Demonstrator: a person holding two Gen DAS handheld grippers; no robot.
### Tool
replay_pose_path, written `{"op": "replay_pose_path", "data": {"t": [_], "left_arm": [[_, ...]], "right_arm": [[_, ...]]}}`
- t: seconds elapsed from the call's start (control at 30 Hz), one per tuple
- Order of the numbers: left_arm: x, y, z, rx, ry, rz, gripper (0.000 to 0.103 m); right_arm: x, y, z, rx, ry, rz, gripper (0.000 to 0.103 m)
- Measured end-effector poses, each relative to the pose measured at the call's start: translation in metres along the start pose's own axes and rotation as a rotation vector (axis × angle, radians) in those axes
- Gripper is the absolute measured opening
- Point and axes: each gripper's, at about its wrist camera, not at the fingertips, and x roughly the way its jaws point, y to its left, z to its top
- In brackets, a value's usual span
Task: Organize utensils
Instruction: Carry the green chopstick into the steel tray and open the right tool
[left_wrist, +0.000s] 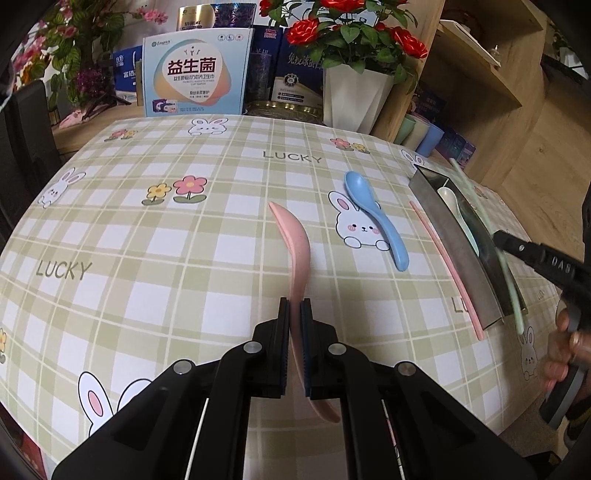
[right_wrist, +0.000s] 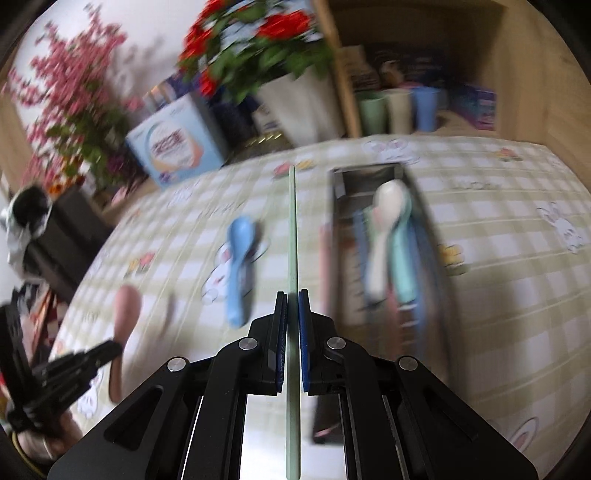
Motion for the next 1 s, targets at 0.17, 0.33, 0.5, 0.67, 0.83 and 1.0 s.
{"op": "replay_pose_path", "data": {"t": [0.17,0.33,0.5,0.67,0.83,1.0], "left_arm": [[0.003,-0.011,0.010,0.014,0.002,0.000,0.006],[0.005,-0.026,0.020,0.041,0.000,-0.006,0.006],[0.006,-0.035,0.026,0.053,0.001,-0.005,0.006],[0.008,-0.036,0.028,0.047,0.006,0.006,0.006],[0.011,-0.033,0.027,0.035,0.021,0.015,0.006],[0.014,-0.033,0.025,0.034,0.032,0.013,0.006]], "right_arm": [[0.003,-0.031,0.005,0.072,-0.001,-0.021,0.006],[0.013,-0.036,0.005,0.094,0.014,-0.004,0.006],[0.030,-0.040,0.010,0.108,0.039,0.006,0.006],[0.042,-0.043,0.013,0.127,0.054,0.011,0.006],[0.051,-0.041,0.010,0.130,0.080,0.010,0.006],[0.056,-0.039,0.005,0.131,0.103,0.008,0.006]]}}
